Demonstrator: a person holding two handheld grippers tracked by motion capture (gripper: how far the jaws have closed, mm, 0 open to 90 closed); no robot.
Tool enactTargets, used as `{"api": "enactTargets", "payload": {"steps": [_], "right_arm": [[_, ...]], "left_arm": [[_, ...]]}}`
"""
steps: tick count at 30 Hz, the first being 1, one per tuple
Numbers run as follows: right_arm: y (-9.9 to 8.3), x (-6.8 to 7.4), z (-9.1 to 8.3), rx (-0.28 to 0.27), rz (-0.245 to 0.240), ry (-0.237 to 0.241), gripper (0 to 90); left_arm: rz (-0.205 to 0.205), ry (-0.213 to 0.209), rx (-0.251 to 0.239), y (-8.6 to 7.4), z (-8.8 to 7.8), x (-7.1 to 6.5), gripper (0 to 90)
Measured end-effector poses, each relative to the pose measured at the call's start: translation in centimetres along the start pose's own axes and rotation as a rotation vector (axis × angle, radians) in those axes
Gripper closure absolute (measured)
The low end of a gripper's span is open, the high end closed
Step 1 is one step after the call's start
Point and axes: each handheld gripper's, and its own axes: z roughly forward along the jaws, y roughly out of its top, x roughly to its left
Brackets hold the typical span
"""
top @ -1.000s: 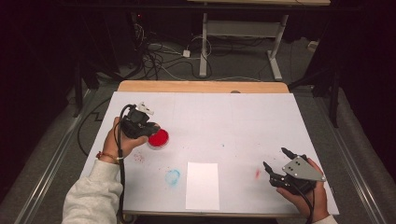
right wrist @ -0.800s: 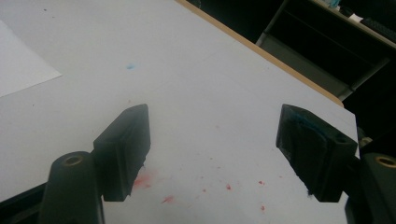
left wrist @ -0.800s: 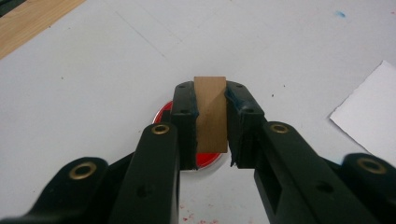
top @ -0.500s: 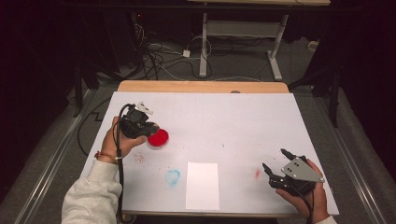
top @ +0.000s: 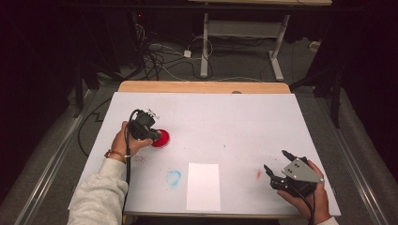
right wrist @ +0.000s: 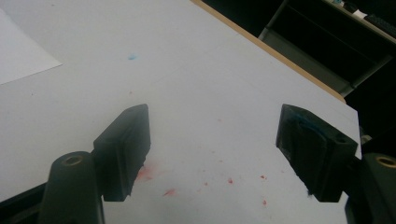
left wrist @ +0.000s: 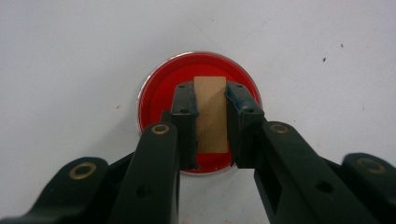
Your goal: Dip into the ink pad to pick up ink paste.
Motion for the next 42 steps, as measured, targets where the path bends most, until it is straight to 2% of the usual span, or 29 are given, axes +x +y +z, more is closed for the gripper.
{"api": "enactTargets", "payload": {"steps": [7, 14, 23, 32, 38, 42], "right_arm": [[0.0, 0.0, 0.0, 0.003, 0.000, -0.002, 26.5], [0.0, 0.2, 0.0, 0.002, -0.004, -0.001, 26.5], [0.1, 0.4, 0.2, 0.010, -0.014, 0.004, 26.6], [0.0, 0.3, 0.0, 0.009, -0.016, -0.001, 26.6], [0.0, 0.2, 0.0, 0.011, -0.016, -0.004, 26.6], [0.1, 0.3, -0.1, 0.010, -0.023, -0.007, 26.6]], "left_arm": [[-0.006, -0.008, 0.017, 0.1, 0.7, 0.1, 73.8], [-0.047, -0.044, 0.012, 0.0, 1.0, 0.6, 73.9], [-0.029, 0.009, 0.049, 0.6, 1.1, -0.1, 73.9], [-0.069, -0.062, 0.014, 0.0, 1.2, 0.9, 73.9], [-0.052, -0.047, 0.024, 0.1, 1.2, 0.7, 73.9], [-0.058, -0.062, 0.010, -0.1, 1.2, 0.9, 73.9]]}}
